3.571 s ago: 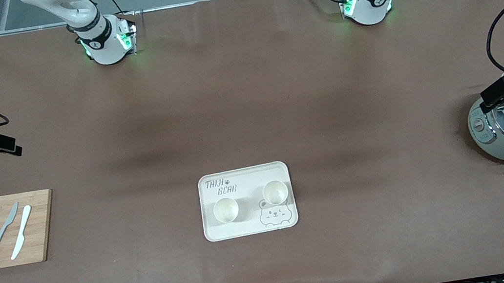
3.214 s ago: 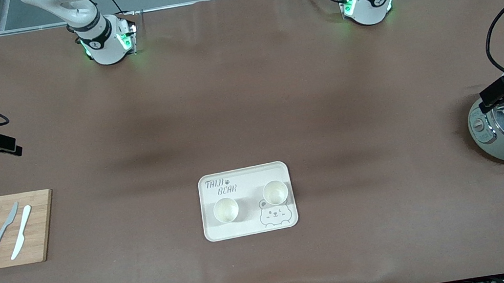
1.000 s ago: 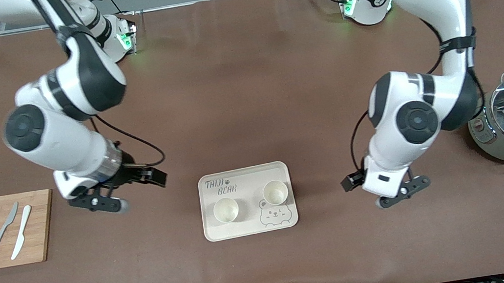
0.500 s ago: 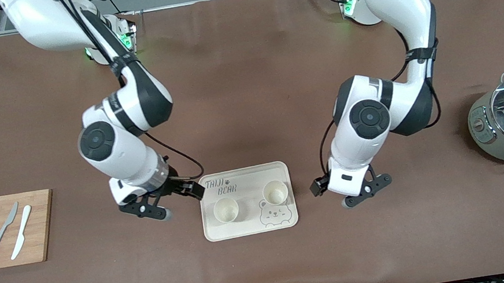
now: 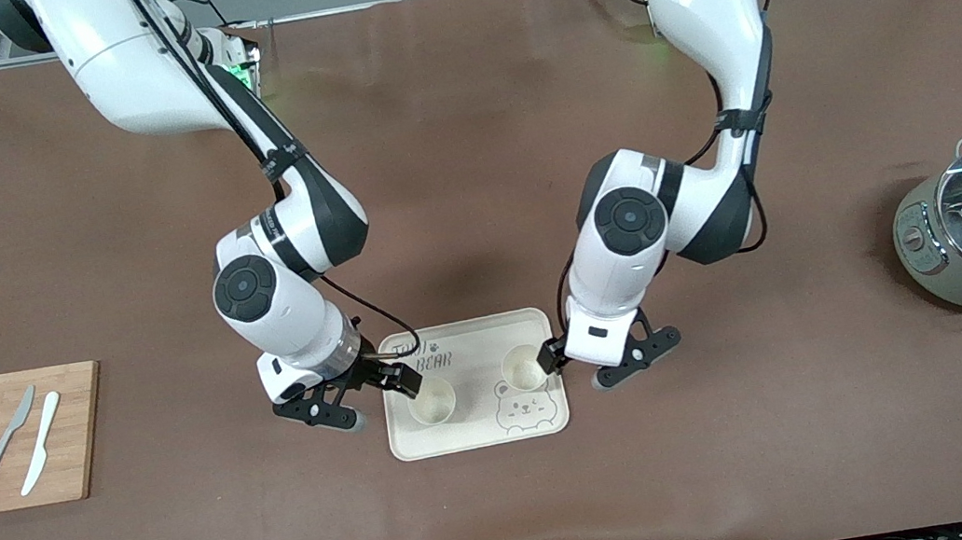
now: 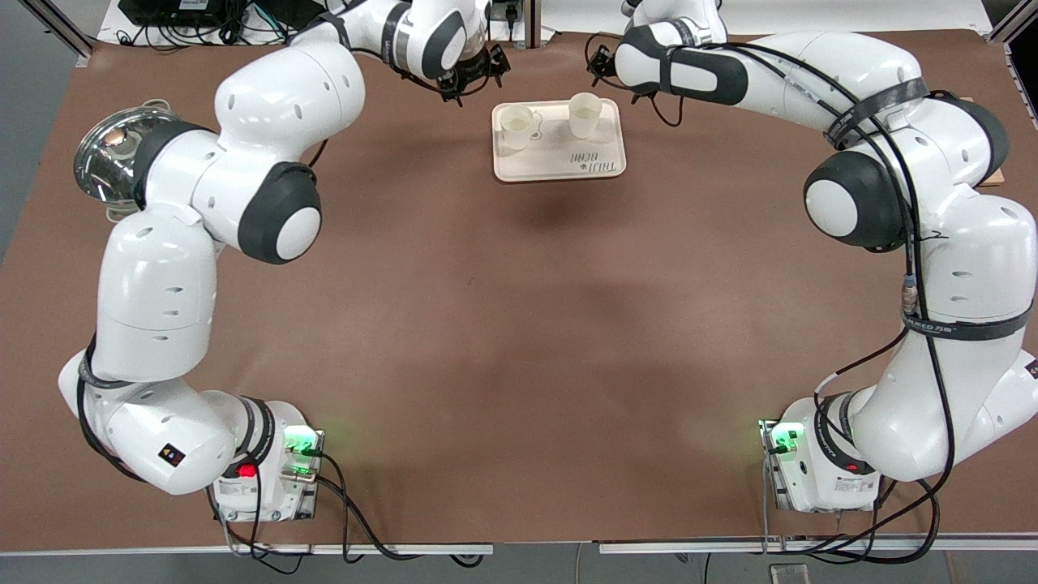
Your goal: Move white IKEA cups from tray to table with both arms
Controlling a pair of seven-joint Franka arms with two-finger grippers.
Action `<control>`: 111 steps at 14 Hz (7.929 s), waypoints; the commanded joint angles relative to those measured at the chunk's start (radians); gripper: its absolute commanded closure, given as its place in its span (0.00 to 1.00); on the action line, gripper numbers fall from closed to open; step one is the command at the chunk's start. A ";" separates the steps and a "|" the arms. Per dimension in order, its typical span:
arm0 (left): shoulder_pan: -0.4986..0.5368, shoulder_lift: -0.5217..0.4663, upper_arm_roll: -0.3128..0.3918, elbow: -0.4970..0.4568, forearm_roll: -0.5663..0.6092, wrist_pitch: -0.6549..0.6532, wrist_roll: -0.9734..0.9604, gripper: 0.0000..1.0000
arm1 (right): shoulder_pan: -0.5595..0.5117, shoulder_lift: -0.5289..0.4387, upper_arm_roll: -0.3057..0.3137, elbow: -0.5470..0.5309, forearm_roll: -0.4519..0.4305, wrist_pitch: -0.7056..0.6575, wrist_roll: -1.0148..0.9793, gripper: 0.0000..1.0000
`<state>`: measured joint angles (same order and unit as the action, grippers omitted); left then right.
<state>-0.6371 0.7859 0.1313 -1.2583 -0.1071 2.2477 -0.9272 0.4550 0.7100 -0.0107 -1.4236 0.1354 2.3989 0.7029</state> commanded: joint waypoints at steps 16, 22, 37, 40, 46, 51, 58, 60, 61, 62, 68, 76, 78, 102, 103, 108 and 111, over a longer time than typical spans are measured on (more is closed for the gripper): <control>-0.033 0.128 -0.035 0.019 -0.019 0.133 -0.054 0.07 | 0.048 0.149 -0.017 0.052 -0.060 0.082 0.020 0.00; -0.035 0.124 -0.029 0.019 -0.014 0.124 -0.064 1.00 | 0.050 0.166 -0.017 0.057 -0.060 0.106 0.020 0.00; 0.031 0.001 0.004 0.017 -0.005 0.010 -0.082 1.00 | 0.050 0.183 -0.015 0.066 -0.056 0.143 0.017 0.89; 0.074 -0.019 0.004 0.017 -0.005 -0.059 0.003 1.00 | 0.050 0.184 -0.015 0.066 -0.056 0.143 0.020 1.00; 0.155 -0.030 0.004 0.013 -0.005 -0.169 0.117 1.00 | 0.050 0.183 -0.014 0.066 -0.056 0.140 0.018 1.00; 0.223 -0.033 0.011 0.013 0.020 -0.226 0.225 1.00 | 0.045 0.120 -0.008 0.075 -0.040 0.007 0.015 1.00; 0.315 -0.039 0.010 -0.003 0.021 -0.235 0.318 1.00 | -0.039 -0.053 -0.014 0.097 -0.048 -0.282 -0.142 1.00; 0.342 -0.033 0.010 -0.004 0.029 -0.234 0.338 1.00 | -0.091 -0.093 -0.014 0.095 -0.048 -0.349 -0.228 1.00; 0.350 -0.028 0.010 -0.004 0.046 -0.226 0.340 1.00 | -0.114 -0.112 -0.014 0.095 -0.048 -0.389 -0.296 1.00; 0.367 -0.027 0.010 -0.004 0.067 -0.221 0.341 1.00 | -0.139 -0.130 -0.015 0.094 -0.050 -0.429 -0.354 1.00; 0.404 -0.014 0.010 -0.075 0.081 -0.100 0.367 1.00 | -0.298 -0.170 -0.017 0.074 -0.053 -0.503 -0.695 1.00; 0.416 0.010 0.007 -0.116 0.087 -0.020 0.366 1.00 | -0.435 -0.133 -0.017 -0.004 -0.051 -0.348 -0.990 1.00; 0.424 0.015 0.007 -0.115 0.076 -0.020 0.367 0.82 | -0.440 -0.107 -0.015 -0.029 -0.051 -0.298 -0.990 1.00; 0.441 -0.259 -0.007 -0.116 0.073 -0.178 0.594 0.00 | -0.430 0.078 -0.012 -0.061 -0.040 -0.015 -0.988 0.95; 0.442 -0.286 -0.015 -0.115 0.073 -0.219 0.605 0.00 | -0.430 0.078 -0.011 -0.060 -0.039 -0.015 -0.988 0.81; 0.445 -0.373 -0.018 -0.115 0.060 -0.327 0.706 0.00 | -0.440 0.078 -0.011 -0.051 -0.039 -0.020 -0.985 0.00; 0.471 -0.433 -0.018 -0.112 0.060 -0.364 0.723 0.00 | -0.441 0.069 -0.011 -0.034 -0.037 -0.032 -0.982 0.00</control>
<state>-0.1866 0.4126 0.1211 -1.3437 -0.0433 1.9110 -0.2342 0.0277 0.7870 -0.0323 -1.4776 0.0934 2.3798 -0.2750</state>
